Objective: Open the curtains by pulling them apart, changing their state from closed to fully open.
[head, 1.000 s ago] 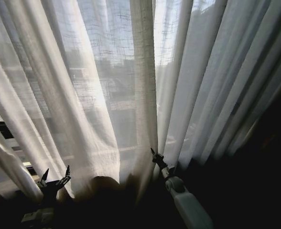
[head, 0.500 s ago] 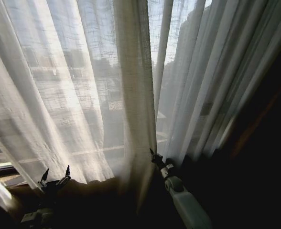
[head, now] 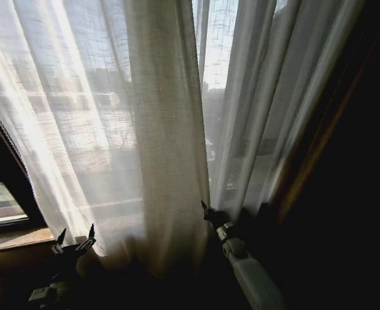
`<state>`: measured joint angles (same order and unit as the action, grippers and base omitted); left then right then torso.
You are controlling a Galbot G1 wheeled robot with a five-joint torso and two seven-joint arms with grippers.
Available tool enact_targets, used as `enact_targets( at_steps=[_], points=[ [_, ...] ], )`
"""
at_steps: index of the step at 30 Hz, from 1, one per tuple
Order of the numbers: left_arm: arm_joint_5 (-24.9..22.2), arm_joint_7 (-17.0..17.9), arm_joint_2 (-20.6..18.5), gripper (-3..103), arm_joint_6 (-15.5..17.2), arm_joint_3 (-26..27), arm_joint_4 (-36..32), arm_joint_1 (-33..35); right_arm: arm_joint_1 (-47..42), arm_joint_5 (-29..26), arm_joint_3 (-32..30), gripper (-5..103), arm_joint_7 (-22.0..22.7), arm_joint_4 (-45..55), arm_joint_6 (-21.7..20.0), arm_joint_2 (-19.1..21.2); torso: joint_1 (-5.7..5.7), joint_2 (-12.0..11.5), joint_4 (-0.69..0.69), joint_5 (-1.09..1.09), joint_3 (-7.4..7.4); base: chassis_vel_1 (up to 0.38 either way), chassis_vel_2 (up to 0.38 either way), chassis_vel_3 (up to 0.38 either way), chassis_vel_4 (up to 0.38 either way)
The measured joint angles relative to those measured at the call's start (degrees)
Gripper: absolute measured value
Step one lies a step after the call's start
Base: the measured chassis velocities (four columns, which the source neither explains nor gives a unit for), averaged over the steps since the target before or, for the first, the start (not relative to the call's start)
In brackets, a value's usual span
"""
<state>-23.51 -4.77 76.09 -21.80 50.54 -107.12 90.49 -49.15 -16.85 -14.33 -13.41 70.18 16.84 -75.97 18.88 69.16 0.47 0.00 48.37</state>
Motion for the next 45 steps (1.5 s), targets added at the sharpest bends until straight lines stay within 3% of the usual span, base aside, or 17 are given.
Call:
enact_targets(
  at_steps=[13,26,35,45],
  points=[
    [0.00,0.00,0.00,100,0.00,0.01,0.00,0.00,-0.95,1.48,-0.92,0,0.42,0.13,-1.51,-0.09,-0.02,0.01,-0.01,0.03,-0.01,-0.310,-0.204,0.322,0.188],
    [-0.01,0.00,0.00,100,0.00,-0.02,0.00,-0.01,-1.12,1.29,-1.26,0,-0.58,0.27,-1.53,0.02,0.02,-0.01,0.00,0.01,0.01,-0.522,-0.233,0.516,0.243],
    [0.00,-0.01,0.00,100,0.00,-0.02,-0.01,-0.01,-0.99,3.32,-0.24,0,4.75,-0.05,0.51,-0.48,0.03,-0.02,0.02,-0.01,0.02,-0.368,-0.167,0.363,0.177],
    [0.00,0.02,-0.01,100,0.00,0.05,0.00,0.00,-2.26,7.10,-0.37,0,8.49,0.43,0.19,0.00,-0.04,0.01,-0.02,0.03,-0.01,0.024,0.005,-0.014,0.002]
  ],
)
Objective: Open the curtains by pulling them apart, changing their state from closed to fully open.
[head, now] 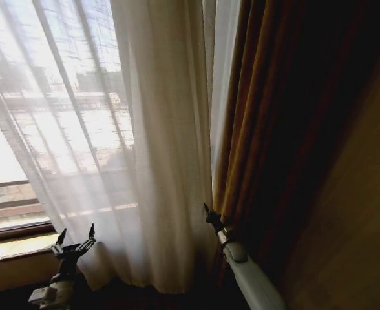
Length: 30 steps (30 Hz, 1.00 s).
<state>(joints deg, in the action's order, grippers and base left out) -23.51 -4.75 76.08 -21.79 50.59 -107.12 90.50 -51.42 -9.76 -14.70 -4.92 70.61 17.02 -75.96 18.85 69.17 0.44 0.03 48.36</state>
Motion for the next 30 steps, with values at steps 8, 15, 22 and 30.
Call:
enact_targets(
  at_steps=[8,15,22,30],
  points=[
    [0.00,-0.01,0.00,100,0.00,-0.03,0.00,-0.01,1.63,4.34,-2.88,0,15.69,-1.15,-7.35,0.45,0.02,0.00,0.01,-0.03,0.00,0.006,0.006,-0.009,-0.003],
    [0.00,-0.01,0.00,100,0.00,-0.04,0.00,-0.01,2.50,4.68,-7.40,0,21.70,-2.56,-10.65,2.09,0.02,0.00,0.01,-0.01,0.01,0.000,0.000,0.000,0.000],
    [0.00,-0.01,0.00,100,0.00,-0.06,0.00,-0.01,1.50,5.30,-9.35,0,25.05,-1.12,-12.68,3.55,0.03,-0.01,0.03,-0.03,0.02,0.000,0.000,0.000,0.000],
    [0.00,-0.01,0.00,100,0.01,-0.06,0.00,-0.01,-6.16,-6.63,-5.10,11,14.89,11.40,-13.96,6.07,0.04,-0.01,0.03,-0.03,0.02,0.000,0.000,0.000,0.000]
  ],
)
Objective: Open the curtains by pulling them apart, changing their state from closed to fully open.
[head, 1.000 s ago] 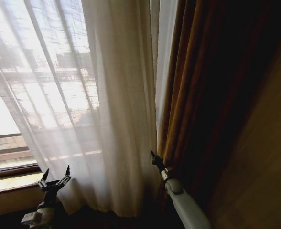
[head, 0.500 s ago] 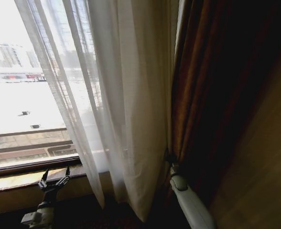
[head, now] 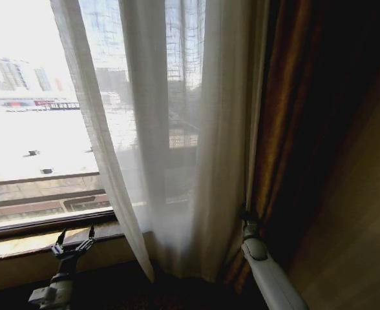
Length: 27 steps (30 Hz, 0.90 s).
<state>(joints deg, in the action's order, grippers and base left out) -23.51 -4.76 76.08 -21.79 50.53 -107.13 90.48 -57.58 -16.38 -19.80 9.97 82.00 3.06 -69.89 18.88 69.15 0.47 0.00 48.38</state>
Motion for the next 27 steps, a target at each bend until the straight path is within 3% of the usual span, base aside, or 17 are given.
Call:
enact_targets(
  at_steps=[2,5,8,11,13,14,21,24,27],
  points=[
    [0.00,0.00,0.00,100,0.00,0.00,0.00,0.00,-1.71,-1.02,0.43,16,-2.59,2.61,0.18,0.48,0.00,0.00,0.00,0.01,0.00,0.000,0.000,0.000,0.000],
    [0.00,0.00,0.00,100,0.00,0.00,0.00,0.00,-5.21,-2.13,0.69,33,-7.36,6.68,2.31,1.60,0.00,0.00,0.00,0.01,0.00,0.000,0.000,0.000,0.000],
    [0.00,0.00,0.00,100,0.00,0.00,0.00,0.00,-6.64,-2.29,0.42,38,-8.88,8.33,3.21,1.98,0.00,0.00,0.00,0.00,0.00,0.000,0.000,0.000,0.000],
    [0.00,0.00,0.00,100,0.00,0.00,0.00,0.00,-9.06,-1.42,-0.32,54,-10.66,11.17,4.49,2.55,0.00,0.00,0.00,0.01,0.00,0.000,0.000,0.000,0.000],
    [0.00,0.00,0.00,100,0.00,0.00,0.00,0.00,-9.30,-1.14,-0.44,54,-10.86,11.48,4.54,2.56,0.00,0.00,0.00,0.01,-0.01,0.000,0.000,0.000,0.000],
    [0.00,0.00,0.00,100,0.00,0.00,0.00,0.00,-9.84,-0.05,-0.71,65,-11.01,12.26,4.77,2.52,0.00,0.00,0.00,0.02,-0.01,0.000,0.000,0.000,0.000],
    [0.00,0.00,0.00,100,-0.01,0.00,0.00,0.00,-11.15,0.94,-1.10,82,-10.64,13.93,5.35,2.22,0.00,0.00,-0.01,0.01,-0.01,0.000,0.000,0.000,0.000],
    [0.00,0.00,0.00,100,-0.01,0.00,0.00,0.00,-12.23,1.76,-1.96,97,-11.36,14.65,5.77,2.48,0.00,0.00,0.00,0.01,-0.01,0.015,0.010,-0.016,-0.020],
    [0.00,0.00,0.00,100,-0.01,0.00,0.00,0.00,-12.57,1.81,-2.23,99,-11.64,14.91,6.05,2.62,0.00,0.00,0.00,0.01,-0.01,0.064,0.029,-0.072,-0.087]
  ],
)
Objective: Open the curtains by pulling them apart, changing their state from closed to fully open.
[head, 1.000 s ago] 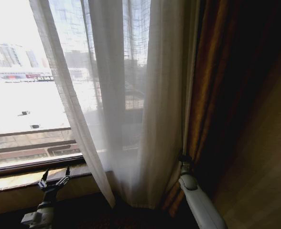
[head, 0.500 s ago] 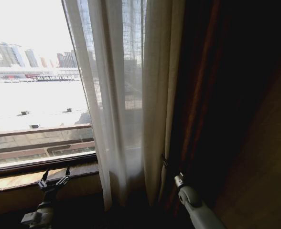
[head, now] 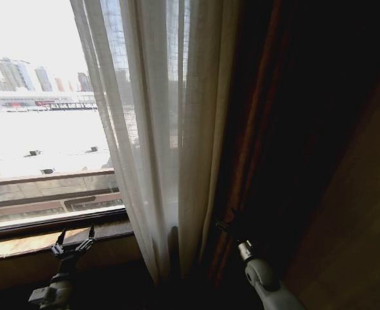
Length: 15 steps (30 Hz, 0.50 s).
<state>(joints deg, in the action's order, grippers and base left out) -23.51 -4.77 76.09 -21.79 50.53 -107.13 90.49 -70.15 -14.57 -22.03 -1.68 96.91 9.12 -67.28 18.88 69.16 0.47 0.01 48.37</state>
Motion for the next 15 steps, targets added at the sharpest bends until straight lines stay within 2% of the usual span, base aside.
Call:
enact_targets(
  at_steps=[6,15],
  points=[
    [0.00,0.00,0.00,100,0.00,0.00,0.00,0.00,-0.62,0.09,-0.76,100,-1.16,0.47,0.77,0.49,0.00,0.01,0.00,-0.01,0.00,0.161,0.160,-0.146,-0.172],
    [0.00,0.00,0.00,100,0.00,0.01,0.00,0.00,-0.73,0.02,-0.94,100,-1.90,0.01,1.43,1.02,0.00,0.00,0.00,-0.01,0.00,0.277,0.265,-0.272,-0.275]
  ],
)
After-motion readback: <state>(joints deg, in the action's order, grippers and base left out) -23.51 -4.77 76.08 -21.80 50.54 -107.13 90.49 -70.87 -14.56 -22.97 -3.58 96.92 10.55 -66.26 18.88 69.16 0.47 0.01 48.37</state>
